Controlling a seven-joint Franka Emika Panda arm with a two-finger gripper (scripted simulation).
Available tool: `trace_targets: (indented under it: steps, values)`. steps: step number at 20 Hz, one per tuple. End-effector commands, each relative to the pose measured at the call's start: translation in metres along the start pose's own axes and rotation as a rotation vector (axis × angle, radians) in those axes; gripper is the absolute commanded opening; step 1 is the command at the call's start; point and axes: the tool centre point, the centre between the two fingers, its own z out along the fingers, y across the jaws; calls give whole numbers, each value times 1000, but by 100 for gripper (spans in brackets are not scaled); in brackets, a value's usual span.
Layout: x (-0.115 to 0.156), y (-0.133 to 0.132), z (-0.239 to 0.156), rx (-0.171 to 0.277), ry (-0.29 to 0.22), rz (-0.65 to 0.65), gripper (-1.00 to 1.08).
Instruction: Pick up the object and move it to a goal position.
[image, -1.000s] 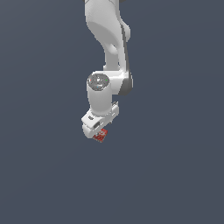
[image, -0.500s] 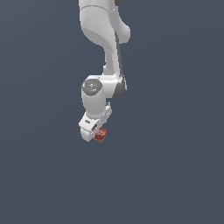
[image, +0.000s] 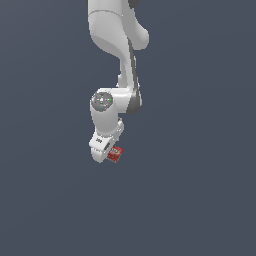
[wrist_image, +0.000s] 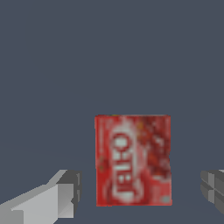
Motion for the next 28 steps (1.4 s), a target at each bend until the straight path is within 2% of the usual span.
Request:
trace_targets:
  steps: [1, 6, 15, 20, 21, 28]
  values:
    - [-1, 0, 1, 0, 0, -7, 100]
    - [0, 0, 6, 0, 0, -3, 100]
    - [-1, -1, 44, 0, 0, -7, 100]
    - [-1, 0, 51, 0, 0, -7, 100]
    - [-1, 0, 51, 0, 0, -7, -100]
    - [-1, 0, 51, 0, 0, -7, -100]
